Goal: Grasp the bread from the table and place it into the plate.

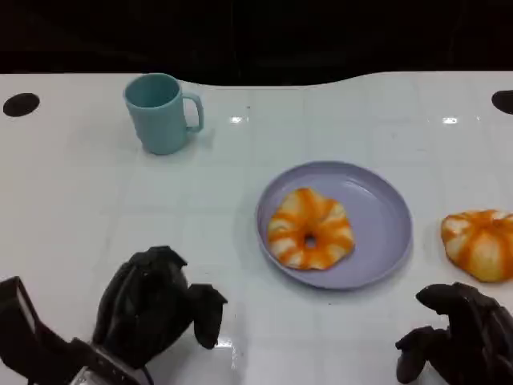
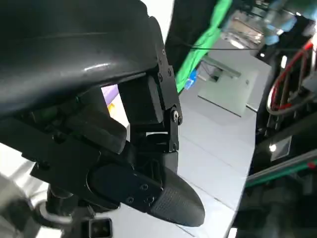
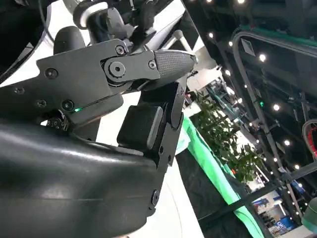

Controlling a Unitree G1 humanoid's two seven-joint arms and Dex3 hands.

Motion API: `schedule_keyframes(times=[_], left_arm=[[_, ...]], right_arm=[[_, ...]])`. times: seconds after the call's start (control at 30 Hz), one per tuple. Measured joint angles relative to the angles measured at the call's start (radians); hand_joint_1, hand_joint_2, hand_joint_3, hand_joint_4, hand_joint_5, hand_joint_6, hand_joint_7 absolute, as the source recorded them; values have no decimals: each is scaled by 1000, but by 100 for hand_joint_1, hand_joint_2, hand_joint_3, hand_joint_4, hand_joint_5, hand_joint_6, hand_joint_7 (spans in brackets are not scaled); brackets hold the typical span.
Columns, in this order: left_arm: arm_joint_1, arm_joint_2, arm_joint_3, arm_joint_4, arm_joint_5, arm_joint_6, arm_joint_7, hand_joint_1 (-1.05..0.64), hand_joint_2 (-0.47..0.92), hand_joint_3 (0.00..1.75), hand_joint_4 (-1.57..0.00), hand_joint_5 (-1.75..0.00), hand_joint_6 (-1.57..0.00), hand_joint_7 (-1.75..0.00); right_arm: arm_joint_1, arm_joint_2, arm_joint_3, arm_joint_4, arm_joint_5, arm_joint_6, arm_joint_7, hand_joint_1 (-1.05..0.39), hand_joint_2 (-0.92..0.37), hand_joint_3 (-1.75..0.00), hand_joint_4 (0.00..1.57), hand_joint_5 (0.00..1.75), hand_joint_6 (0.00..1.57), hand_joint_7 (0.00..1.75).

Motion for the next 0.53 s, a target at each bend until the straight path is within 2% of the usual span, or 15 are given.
schedule_keyframes(times=[0.53], left_arm=[[-11,-29,70,79,58,11,-83,-105,73,0,-152,-103,-157,-54]], right_arm=[[3,1,5,-17,0,9,-11,-59,-92,-29,157,60,157,21]])
